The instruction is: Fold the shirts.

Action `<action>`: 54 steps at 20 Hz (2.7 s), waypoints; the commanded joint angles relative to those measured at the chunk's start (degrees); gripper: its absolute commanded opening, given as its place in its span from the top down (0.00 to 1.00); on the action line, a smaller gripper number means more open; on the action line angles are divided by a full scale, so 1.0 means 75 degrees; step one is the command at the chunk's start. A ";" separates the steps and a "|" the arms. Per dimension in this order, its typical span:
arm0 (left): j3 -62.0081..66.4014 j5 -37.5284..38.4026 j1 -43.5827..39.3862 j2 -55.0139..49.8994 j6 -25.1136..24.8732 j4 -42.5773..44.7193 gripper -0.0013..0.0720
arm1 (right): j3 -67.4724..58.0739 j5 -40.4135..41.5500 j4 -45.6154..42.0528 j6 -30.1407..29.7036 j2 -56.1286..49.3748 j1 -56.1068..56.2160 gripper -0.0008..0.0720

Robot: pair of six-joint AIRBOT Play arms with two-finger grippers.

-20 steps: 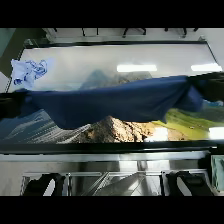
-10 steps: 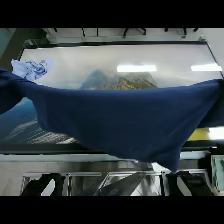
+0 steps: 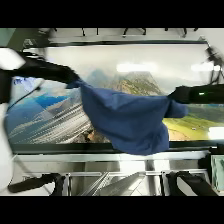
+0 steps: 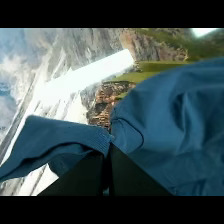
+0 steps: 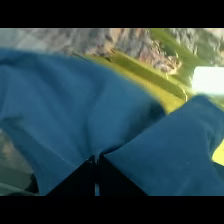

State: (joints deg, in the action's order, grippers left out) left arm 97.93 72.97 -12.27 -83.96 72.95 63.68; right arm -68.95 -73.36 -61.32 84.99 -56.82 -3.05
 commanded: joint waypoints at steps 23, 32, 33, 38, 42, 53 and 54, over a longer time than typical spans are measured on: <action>-0.8434 -0.3098 -0.1664 0.4141 0.3168 -0.2398 0.37 | 0.0673 0.2556 -0.0373 -0.0962 -0.1623 0.0044 0.97; -0.9299 -0.4532 -0.3401 0.2815 0.4281 -0.2894 0.21 | 0.0673 0.2498 0.0152 -0.0965 -0.1614 0.0047 0.97; -0.8990 -0.4663 -0.3518 0.2463 0.4182 -0.2897 0.22 | 0.0673 0.2498 0.0149 -0.0962 -0.1614 0.0047 0.97; -0.7568 -0.4660 -0.3958 0.0819 0.4062 -0.2906 0.22 | 0.0673 0.2500 0.0146 -0.0965 -0.1617 0.0044 0.97; -0.6805 -0.4695 -0.4398 -0.0154 0.4054 -0.2914 0.22 | 0.0673 0.2527 0.0125 -0.0968 -0.1617 0.0041 0.97; -0.5537 -0.3576 -0.3966 0.0189 0.3366 -0.1786 0.96 | 0.0673 0.1684 -0.0595 -0.0962 -0.1512 0.0032 0.97; -0.5642 -0.3281 -0.3634 0.0766 0.3369 -0.1364 0.96 | 0.0673 0.1577 -0.0775 -0.0953 -0.1411 0.0029 0.97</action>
State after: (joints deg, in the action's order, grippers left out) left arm 55.79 42.48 -43.57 -85.34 99.72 46.48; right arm -63.92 -58.13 -63.20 77.76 -68.36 -2.79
